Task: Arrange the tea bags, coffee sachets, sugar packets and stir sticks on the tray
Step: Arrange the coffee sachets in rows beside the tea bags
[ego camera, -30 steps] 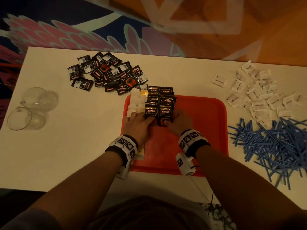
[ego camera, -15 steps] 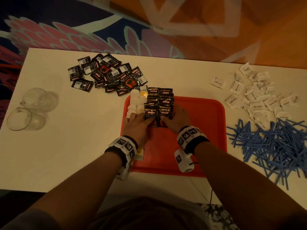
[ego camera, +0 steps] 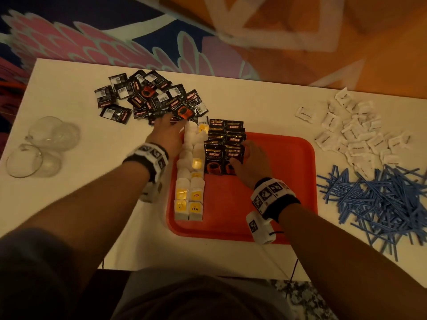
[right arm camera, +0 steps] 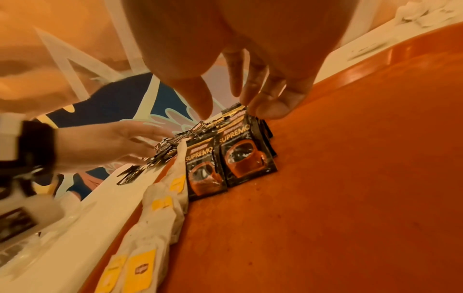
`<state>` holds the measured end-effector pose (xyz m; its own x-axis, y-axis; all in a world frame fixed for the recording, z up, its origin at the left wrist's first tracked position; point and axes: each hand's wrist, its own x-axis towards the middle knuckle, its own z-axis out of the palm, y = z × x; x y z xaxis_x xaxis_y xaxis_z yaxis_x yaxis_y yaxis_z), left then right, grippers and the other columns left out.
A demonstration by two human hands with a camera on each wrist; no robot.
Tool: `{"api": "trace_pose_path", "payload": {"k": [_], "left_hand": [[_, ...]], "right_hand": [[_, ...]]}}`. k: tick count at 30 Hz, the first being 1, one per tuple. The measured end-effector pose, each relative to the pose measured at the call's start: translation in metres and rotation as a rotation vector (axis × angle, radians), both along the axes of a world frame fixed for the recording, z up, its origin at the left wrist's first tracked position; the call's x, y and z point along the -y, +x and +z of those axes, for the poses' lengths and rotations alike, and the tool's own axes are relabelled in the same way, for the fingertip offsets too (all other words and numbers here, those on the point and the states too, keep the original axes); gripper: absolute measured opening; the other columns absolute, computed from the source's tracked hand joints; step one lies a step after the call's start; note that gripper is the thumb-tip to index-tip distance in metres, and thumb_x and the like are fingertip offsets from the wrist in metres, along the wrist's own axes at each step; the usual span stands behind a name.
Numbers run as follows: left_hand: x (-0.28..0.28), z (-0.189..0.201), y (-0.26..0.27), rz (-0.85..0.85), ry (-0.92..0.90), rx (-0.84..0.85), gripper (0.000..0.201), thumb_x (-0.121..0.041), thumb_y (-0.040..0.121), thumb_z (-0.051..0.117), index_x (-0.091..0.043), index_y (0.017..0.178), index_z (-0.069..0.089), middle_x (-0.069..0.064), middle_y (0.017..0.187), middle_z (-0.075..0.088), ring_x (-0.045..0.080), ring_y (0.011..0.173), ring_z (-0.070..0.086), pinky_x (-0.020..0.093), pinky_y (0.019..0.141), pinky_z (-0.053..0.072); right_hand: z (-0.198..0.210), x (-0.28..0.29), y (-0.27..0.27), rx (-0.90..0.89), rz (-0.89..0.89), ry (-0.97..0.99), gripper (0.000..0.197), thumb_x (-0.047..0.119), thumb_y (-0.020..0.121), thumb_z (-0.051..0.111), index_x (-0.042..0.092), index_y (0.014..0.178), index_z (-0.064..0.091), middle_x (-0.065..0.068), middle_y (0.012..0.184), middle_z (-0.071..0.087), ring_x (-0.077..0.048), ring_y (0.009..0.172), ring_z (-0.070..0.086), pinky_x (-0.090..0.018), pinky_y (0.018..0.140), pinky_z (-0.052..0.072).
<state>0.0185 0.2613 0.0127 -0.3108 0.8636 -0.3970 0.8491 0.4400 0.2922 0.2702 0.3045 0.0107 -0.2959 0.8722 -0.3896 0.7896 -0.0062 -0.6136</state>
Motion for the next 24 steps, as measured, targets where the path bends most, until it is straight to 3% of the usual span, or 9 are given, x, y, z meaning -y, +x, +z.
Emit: {"api": "trace_pose_path", "payload": {"k": [3,6,9,12,16,20,24], "left_hand": [[-0.026,-0.007,-0.021,-0.110,-0.033,-0.096,0.058,-0.033,0.102,0.046,-0.035,0.155,0.024,0.008,0.166,0.003,0.040,0.150,0.000,0.059,0.120,0.018],[-0.037,-0.020,-0.037,-0.159,-0.162,-0.089,0.064,-0.040,0.102,0.046,-0.040,0.157,0.014,0.006,0.167,-0.006,0.041,0.151,-0.008,0.060,0.122,0.010],[-0.020,-0.023,-0.043,-0.138,-0.243,-0.033,0.074,-0.032,0.097,0.052,-0.041,0.157,0.010,0.011,0.166,-0.004,0.043,0.151,-0.006,0.058,0.123,0.006],[0.017,-0.021,-0.039,-0.103,-0.154,-0.043,0.080,-0.017,0.089,0.059,-0.033,0.157,0.020,0.016,0.163,0.009,0.044,0.149,0.006,0.052,0.122,0.013],[0.079,-0.030,-0.034,-0.076,-0.098,-0.089,0.070,-0.023,0.091,0.060,-0.030,0.154,0.031,0.018,0.161,0.021,0.043,0.147,0.015,0.052,0.122,0.017],[0.129,-0.032,-0.026,-0.065,0.020,-0.086,0.060,-0.013,0.081,0.071,-0.019,0.139,0.057,0.026,0.142,0.049,0.050,0.132,0.041,0.060,0.109,0.035],[0.152,-0.024,-0.039,0.132,0.140,-0.067,0.049,-0.022,0.083,0.065,-0.021,0.132,0.062,0.019,0.136,0.052,0.042,0.122,0.048,0.056,0.102,0.042]], "right_hand": [[0.004,0.007,0.000,0.000,0.034,0.024,0.049,0.029,0.088,0.067,0.022,0.132,0.046,0.003,0.119,0.051,-0.005,0.097,0.043,-0.010,0.066,0.030],[0.005,0.016,0.001,0.018,0.044,0.009,0.044,0.031,0.088,0.067,0.023,0.128,0.049,0.005,0.113,0.053,-0.009,0.096,0.049,-0.019,0.070,0.038],[0.006,0.025,-0.001,0.027,0.046,-0.015,0.039,0.029,0.089,0.067,0.024,0.123,0.051,0.004,0.108,0.055,-0.012,0.092,0.053,-0.025,0.073,0.043],[0.005,0.031,-0.009,0.027,0.048,-0.025,0.032,0.026,0.088,0.068,0.024,0.117,0.054,0.005,0.103,0.055,-0.011,0.088,0.053,-0.022,0.069,0.042],[0.002,0.039,-0.034,0.000,0.099,-0.046,0.023,0.024,0.086,0.069,0.024,0.106,0.058,0.003,0.093,0.057,-0.015,0.085,0.056,-0.028,0.071,0.050],[0.000,0.048,-0.067,-0.022,0.183,-0.104,0.019,0.026,0.086,0.070,0.025,0.099,0.057,0.003,0.089,0.059,-0.013,0.081,0.056,-0.024,0.067,0.045],[0.006,0.053,-0.104,-0.007,0.286,-0.133,0.019,0.028,0.089,0.066,0.024,0.105,0.057,0.006,0.094,0.059,-0.012,0.086,0.057,-0.024,0.073,0.045]]}}
